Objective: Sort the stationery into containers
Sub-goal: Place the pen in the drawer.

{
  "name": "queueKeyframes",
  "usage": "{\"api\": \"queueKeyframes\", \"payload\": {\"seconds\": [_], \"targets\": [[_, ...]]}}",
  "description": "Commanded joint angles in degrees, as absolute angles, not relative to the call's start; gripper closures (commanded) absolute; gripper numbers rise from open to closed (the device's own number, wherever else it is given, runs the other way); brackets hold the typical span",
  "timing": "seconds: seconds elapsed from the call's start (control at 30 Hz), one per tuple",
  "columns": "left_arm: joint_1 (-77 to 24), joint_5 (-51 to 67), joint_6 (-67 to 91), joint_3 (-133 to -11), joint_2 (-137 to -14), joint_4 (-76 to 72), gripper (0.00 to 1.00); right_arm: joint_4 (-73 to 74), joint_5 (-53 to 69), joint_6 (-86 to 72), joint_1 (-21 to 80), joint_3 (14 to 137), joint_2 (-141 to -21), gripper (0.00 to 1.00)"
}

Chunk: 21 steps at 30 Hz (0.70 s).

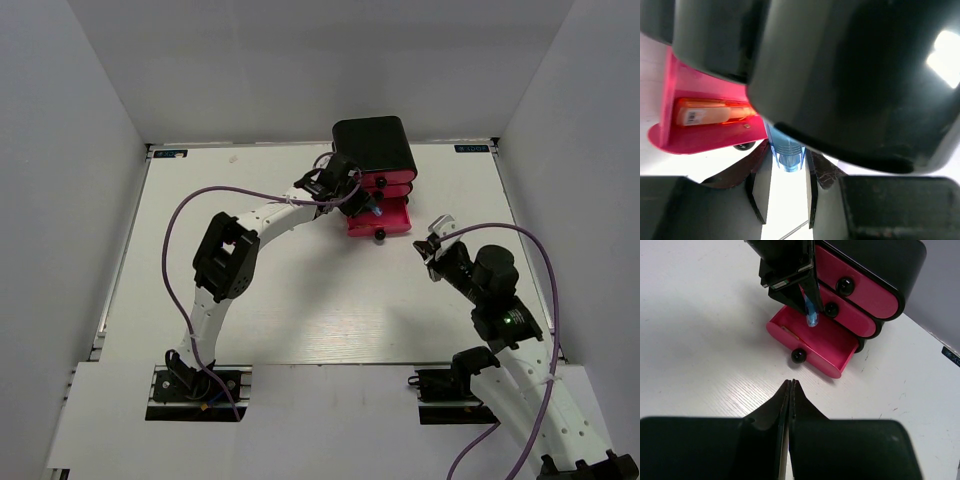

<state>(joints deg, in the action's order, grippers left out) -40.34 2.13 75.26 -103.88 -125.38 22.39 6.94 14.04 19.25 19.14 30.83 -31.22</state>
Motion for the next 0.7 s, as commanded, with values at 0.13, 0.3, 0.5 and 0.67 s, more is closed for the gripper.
{"api": "queueKeyframes", "payload": {"seconds": [0.13, 0.3, 0.5, 0.67], "targets": [[-40.3, 1.7, 77.9, -105.4, -125.5, 22.1, 0.7, 4.8, 12.7, 18.6, 18.9, 30.1, -30.6, 0.92], [-40.3, 2.2, 77.9, -106.5, -125.5, 24.0, 0.55, 5.1, 13.6, 19.4, 18.7, 29.8, -30.7, 0.83], [-40.3, 2.7, 76.8, -105.9, -124.3, 24.5, 0.49, 4.9, 14.6, 19.3, 18.9, 29.9, -31.9, 0.79], [-40.3, 3.4, 74.9, -102.8, -120.7, 26.1, 0.48, 5.0, 15.1, 19.0, 19.1, 30.3, -33.7, 0.71]]}}
